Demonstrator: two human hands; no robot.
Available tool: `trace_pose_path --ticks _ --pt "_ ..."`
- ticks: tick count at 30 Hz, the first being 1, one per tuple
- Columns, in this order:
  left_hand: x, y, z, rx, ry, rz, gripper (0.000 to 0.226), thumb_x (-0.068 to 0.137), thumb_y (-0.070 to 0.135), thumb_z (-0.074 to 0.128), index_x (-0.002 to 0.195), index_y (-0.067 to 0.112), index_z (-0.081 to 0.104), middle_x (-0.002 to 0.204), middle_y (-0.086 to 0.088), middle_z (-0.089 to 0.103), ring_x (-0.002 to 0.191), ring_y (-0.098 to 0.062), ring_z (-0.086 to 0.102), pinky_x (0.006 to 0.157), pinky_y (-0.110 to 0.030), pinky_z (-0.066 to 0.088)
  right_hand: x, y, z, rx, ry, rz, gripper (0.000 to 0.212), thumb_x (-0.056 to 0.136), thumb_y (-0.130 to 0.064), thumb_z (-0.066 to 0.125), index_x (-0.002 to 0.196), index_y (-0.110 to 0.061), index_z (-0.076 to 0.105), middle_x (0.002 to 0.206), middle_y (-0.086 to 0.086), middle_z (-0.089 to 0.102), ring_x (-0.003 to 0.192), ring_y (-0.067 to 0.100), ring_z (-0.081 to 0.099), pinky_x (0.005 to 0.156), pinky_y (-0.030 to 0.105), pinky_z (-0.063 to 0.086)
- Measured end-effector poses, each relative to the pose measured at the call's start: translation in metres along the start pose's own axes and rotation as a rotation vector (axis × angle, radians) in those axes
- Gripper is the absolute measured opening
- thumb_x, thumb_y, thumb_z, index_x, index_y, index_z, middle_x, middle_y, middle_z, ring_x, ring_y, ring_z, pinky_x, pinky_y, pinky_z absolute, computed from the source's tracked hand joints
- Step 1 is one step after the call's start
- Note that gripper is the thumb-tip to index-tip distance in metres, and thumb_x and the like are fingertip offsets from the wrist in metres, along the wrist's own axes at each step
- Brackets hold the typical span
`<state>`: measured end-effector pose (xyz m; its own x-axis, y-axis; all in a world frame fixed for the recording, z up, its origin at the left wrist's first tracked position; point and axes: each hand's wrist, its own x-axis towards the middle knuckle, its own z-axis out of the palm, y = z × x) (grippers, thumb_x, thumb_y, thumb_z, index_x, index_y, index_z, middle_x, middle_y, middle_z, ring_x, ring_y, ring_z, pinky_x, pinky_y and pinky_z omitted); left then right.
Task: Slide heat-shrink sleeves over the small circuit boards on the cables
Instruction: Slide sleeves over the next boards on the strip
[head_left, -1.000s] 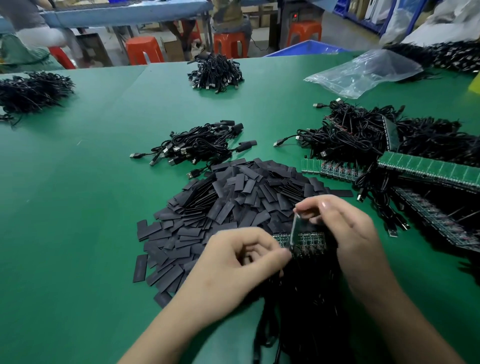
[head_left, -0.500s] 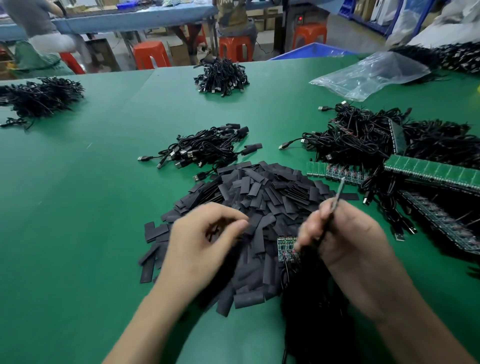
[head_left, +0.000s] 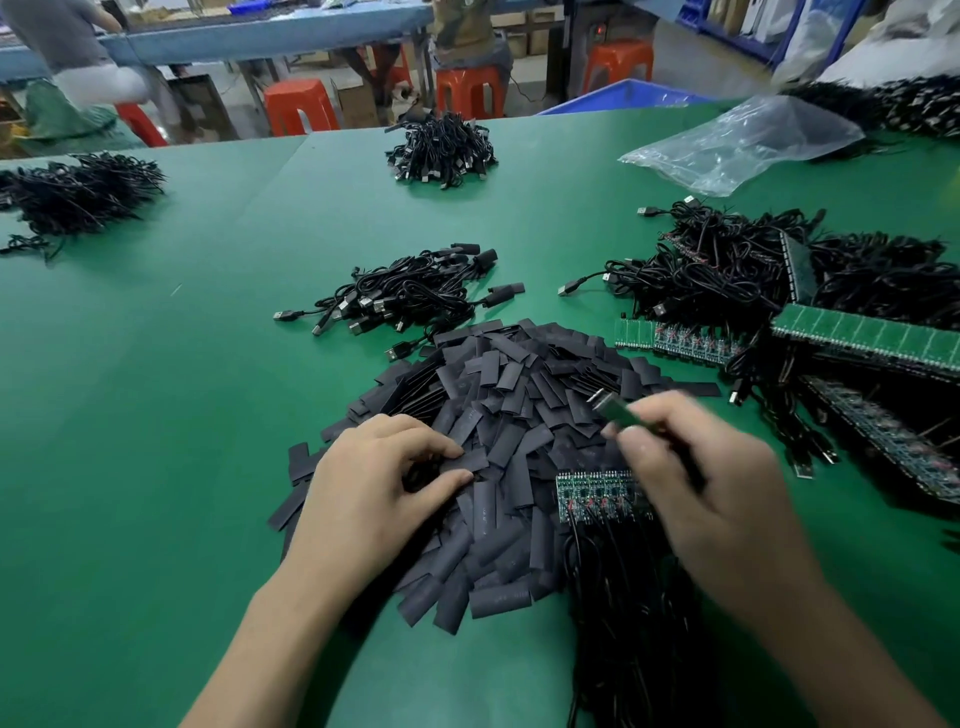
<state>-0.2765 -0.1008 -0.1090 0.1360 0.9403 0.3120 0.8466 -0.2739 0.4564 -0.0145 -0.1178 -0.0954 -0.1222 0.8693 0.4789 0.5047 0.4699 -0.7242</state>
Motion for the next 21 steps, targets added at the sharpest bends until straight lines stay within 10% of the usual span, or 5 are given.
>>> trace_pose_path --ticks 5,21 --pt "-0.001 0.000 -0.004 -0.154 0.105 0.048 0.018 0.083 0.034 0.084 0.099 0.029 0.078 0.094 0.018 0.072 0.088 -0.003 0.068 0.084 -0.035 0.056 -0.006 0.001 0.015 -0.054 -0.154 0.086 0.022 0.101 -0.035 0.048 0.088 -0.029 0.065 0.082 -0.014 0.064 0.083 0.010 0.063 0.072 0.035 0.048" --pt "-0.010 0.020 0.023 -0.291 0.226 0.257 0.017 0.085 0.022 0.081 0.102 0.018 0.081 0.102 0.010 0.073 0.095 -0.007 0.069 0.083 -0.025 0.054 -0.006 0.003 0.018 0.064 -0.221 0.189 0.033 0.096 -0.045 0.048 0.076 -0.021 0.058 0.062 0.005 0.053 0.057 0.021 0.049 0.058 0.038 0.040"
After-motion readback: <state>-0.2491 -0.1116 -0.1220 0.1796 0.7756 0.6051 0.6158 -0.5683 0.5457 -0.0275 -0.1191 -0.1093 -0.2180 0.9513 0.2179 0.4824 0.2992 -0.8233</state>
